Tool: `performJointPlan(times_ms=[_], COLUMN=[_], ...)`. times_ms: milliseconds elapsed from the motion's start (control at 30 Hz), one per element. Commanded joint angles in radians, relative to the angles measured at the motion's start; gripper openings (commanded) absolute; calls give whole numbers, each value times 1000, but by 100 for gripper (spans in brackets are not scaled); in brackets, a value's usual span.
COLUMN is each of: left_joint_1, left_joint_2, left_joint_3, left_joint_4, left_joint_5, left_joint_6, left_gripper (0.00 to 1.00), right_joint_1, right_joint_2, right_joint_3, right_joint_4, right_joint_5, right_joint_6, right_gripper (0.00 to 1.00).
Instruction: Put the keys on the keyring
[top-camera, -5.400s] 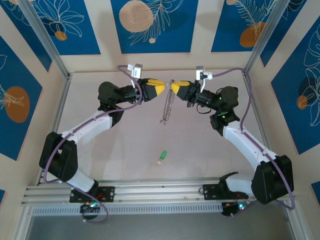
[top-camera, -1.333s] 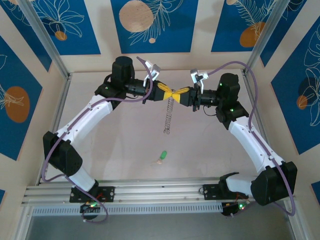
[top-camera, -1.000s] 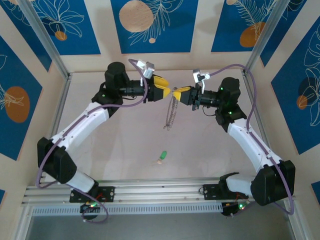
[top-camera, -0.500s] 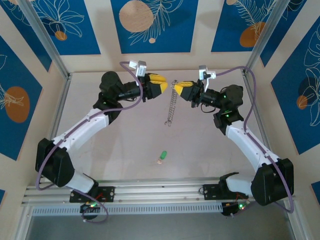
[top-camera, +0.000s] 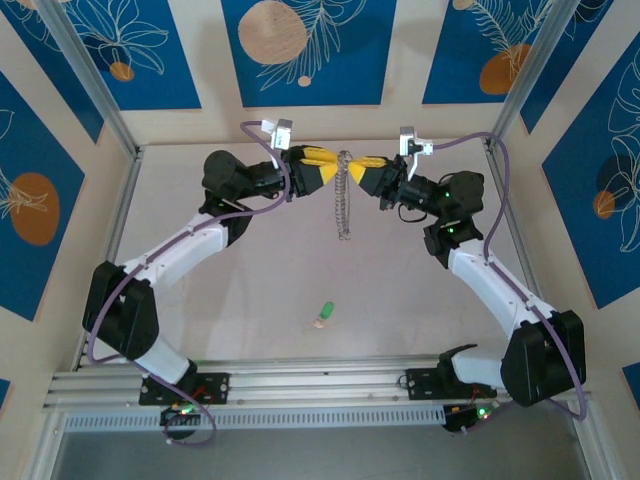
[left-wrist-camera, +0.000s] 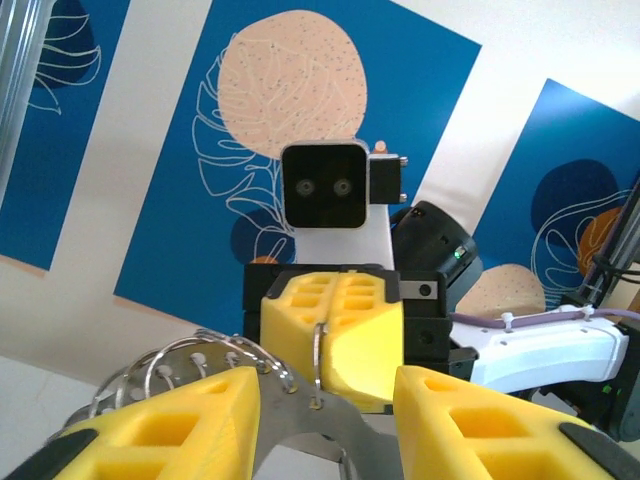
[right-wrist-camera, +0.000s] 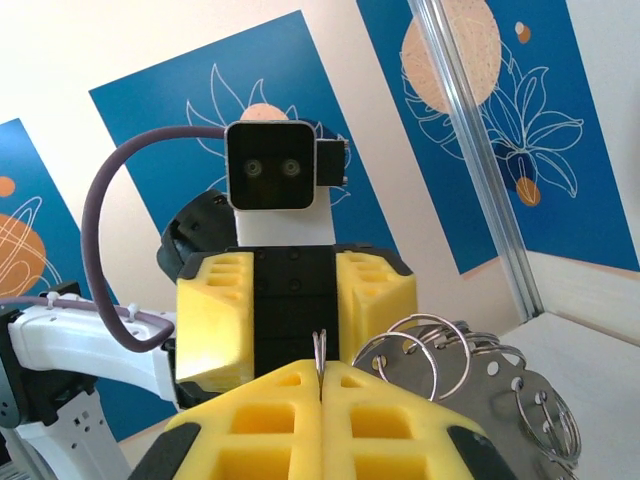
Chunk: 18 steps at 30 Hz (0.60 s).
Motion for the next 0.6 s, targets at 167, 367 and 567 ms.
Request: performJointPlan(times_ms=[167, 367, 567], left_joint_1=[-1, -8, -17], left_joint_2=[13, 20, 30], left_joint_3=[-2, 1, 14], left_joint_4=[95, 94, 87], left_joint_5=[33, 31, 41], left_joint_6=[-42, -39, -38], left_gripper=[39, 37, 35], right_joint_1=[9, 16, 18], right_joint_2=[7, 15, 18], right_joint_3=[-7, -4, -2], right_joint_4=[49, 51, 47], right_joint_5=[43, 38, 38], right_joint_6=[10, 12, 10], right_gripper=[0, 0, 0])
